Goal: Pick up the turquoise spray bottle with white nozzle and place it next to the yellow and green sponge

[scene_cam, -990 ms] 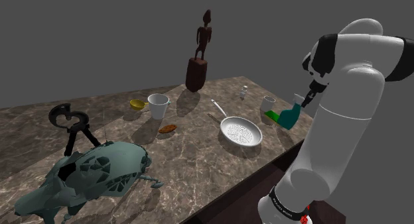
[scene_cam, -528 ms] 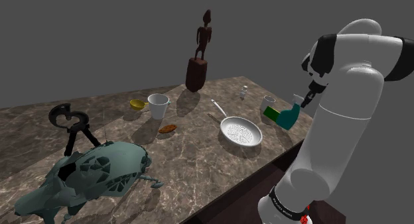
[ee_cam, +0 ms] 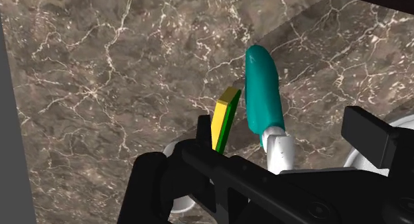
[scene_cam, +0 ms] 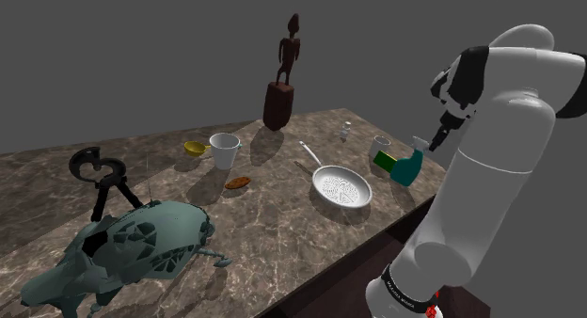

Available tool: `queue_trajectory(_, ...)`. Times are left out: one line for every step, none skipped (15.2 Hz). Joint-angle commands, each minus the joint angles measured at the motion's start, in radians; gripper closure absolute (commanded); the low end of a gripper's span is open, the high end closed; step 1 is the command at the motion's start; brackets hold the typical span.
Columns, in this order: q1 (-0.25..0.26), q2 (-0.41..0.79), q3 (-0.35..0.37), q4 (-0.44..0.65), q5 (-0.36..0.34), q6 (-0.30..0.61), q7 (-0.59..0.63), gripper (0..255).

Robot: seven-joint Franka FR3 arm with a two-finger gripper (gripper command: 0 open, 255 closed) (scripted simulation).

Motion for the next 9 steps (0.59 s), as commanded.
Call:
queue_trajectory(0.094, -0.075, -0.078, 0.031, -0.095, -0.044, 0.065, 0)
queue_trajectory(0.17, -0.146, -0.132, 0.044, -0.18, -0.061, 0.125, 0)
queue_trajectory(0.17, -0.146, -0.132, 0.044, -0.179, -0.061, 0.124, 0)
queue_trajectory(0.165, -0.148, -0.127, 0.044, -0.182, -0.061, 0.126, 0)
queue_trajectory(0.163, -0.149, -0.125, 0.044, -0.183, -0.061, 0.127, 0)
queue_trajectory(0.163, -0.148, -0.125, 0.044, -0.183, -0.06, 0.126, 0)
queue_trajectory(0.163, -0.148, -0.124, 0.044, -0.183, -0.06, 0.127, 0)
queue_trajectory(0.163, -0.149, -0.124, 0.044, -0.183, -0.06, 0.127, 0)
queue_trajectory(0.163, -0.149, -0.124, 0.044, -0.183, -0.06, 0.127, 0)
